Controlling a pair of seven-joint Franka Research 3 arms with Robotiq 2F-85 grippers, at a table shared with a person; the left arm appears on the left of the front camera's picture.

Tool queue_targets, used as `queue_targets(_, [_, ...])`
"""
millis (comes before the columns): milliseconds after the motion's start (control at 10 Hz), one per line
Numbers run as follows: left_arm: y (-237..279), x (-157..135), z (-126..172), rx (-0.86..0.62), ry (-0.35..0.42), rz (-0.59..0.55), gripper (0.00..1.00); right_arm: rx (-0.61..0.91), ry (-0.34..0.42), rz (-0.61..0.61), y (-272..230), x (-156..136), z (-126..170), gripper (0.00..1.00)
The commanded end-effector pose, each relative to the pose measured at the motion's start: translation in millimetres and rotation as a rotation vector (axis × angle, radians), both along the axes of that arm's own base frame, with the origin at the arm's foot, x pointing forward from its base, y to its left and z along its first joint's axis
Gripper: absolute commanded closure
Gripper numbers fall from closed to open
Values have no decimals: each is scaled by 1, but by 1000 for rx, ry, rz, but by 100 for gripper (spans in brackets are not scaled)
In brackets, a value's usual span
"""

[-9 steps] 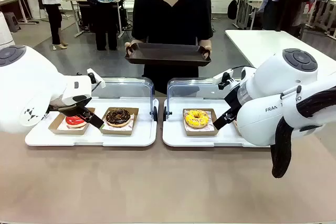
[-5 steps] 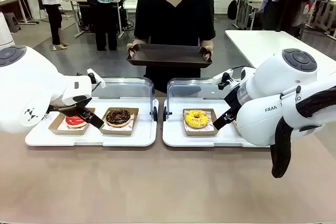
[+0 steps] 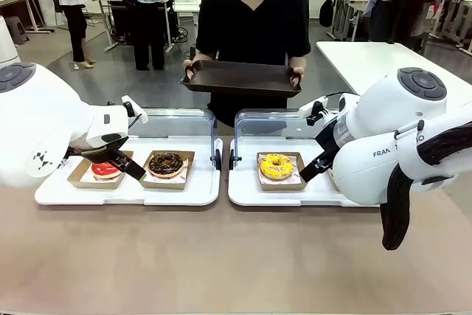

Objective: Provide the desired donut to the person.
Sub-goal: Pick up and lift the Paper togo box containing the Donut pointed at by the person.

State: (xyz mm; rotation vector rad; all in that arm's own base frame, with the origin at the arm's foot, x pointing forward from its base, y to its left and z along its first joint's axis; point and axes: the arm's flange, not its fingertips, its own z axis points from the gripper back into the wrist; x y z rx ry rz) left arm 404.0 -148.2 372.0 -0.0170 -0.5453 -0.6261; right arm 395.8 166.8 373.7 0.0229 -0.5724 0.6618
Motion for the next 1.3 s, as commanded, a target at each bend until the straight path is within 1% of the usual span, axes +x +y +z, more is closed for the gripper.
queue_targets(0, [0,0,0,0,0,0,0,0,0,0,0,0,0,0])
queue_targets(500, [0,0,0,0,0,0,0,0,0,0,0,0,0,0])
queue_targets(600, [0,0,0,0,0,0,0,9,-15,6,6,-4,13,0])
queue_targets(700, [-1,-9,21,15,-20,-8,0,-15,-22,8,8,-12,31,0])
queue_targets(800, [3,-13,47,19,-6,-11,0,-36,-22,7,9,-21,58,0])
queue_targets(1000, [8,-14,106,35,5,-30,0,-69,-36,-8,8,-27,114,0])
queue_targets(1100, [11,-23,132,51,10,-46,0,-93,-16,-9,7,-33,139,0])
queue_targets(1200, [17,-35,160,67,4,-33,0,-123,-4,-12,6,-41,166,0])
